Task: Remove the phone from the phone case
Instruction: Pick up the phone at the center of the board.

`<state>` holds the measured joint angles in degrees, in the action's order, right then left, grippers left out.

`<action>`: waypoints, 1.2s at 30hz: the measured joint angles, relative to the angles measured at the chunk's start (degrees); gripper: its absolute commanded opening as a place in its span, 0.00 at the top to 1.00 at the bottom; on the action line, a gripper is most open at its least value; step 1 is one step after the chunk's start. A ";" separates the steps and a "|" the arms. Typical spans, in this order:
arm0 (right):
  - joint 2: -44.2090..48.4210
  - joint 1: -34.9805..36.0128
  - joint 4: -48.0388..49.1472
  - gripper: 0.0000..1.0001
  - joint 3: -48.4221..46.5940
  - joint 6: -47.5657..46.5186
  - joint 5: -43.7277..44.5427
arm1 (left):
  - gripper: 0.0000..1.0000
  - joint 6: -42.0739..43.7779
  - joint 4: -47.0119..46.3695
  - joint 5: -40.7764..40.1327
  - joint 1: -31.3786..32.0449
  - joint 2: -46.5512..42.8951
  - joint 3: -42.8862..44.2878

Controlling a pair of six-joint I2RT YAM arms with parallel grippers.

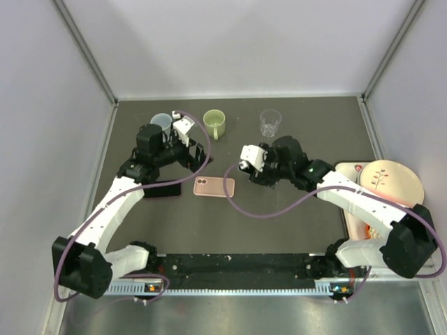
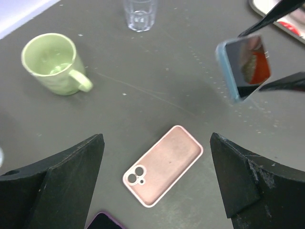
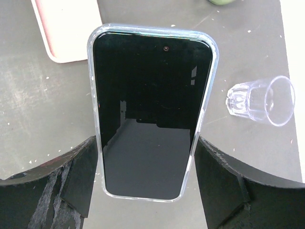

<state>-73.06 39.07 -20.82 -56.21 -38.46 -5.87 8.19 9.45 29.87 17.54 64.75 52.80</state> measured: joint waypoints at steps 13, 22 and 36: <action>1.53 6.99 11.43 1.00 4.59 -6.93 6.75 | 0.07 -6.54 1.01 13.40 0.00 8.39 1.95; 1.81 12.13 16.63 1.00 6.86 -9.14 11.06 | 0.08 -11.26 0.76 15.93 0.02 10.91 2.29; -1.07 16.48 21.90 1.00 7.19 -10.03 17.22 | 0.12 -13.92 -0.39 16.81 0.52 13.66 2.36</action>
<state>-74.13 55.55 1.08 -49.01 -48.49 11.35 -5.74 9.06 46.68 18.06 78.41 55.16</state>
